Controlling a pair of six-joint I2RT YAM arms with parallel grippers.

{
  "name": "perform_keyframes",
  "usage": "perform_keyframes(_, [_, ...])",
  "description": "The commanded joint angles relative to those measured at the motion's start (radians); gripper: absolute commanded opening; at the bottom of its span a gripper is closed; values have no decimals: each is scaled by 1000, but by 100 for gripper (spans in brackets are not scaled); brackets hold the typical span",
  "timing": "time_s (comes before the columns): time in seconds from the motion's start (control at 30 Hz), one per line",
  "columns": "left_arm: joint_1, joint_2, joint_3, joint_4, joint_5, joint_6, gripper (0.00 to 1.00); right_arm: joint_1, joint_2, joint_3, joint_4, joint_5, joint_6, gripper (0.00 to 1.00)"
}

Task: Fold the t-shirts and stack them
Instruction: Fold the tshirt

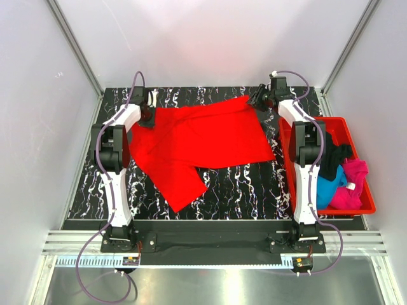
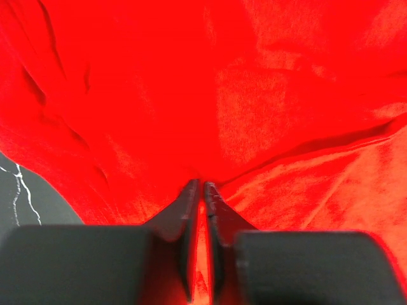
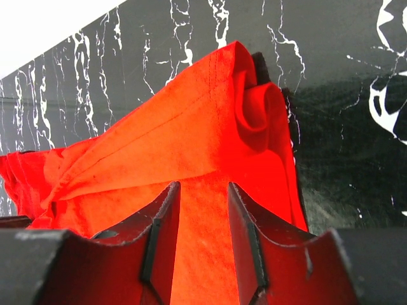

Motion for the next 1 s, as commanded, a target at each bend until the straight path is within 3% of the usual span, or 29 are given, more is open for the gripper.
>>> perform_keyframes(0.0, [5, -58, -11, 7, 12, 13, 23, -1, -100, -13, 32, 16, -9, 43])
perform_keyframes(0.23, [52, -107, -11, -49, 119, -6, 39, 0, -119, -32, 28, 36, -37, 43])
perform_keyframes(0.8, [74, -1, 46, -64, 231, 0, 38, -1, -114, -67, 60, 27, -22, 43])
perform_keyframes(0.97, [72, -12, 37, -53, 230, -24, 31, 0, -130, -95, 54, 19, -12, 42])
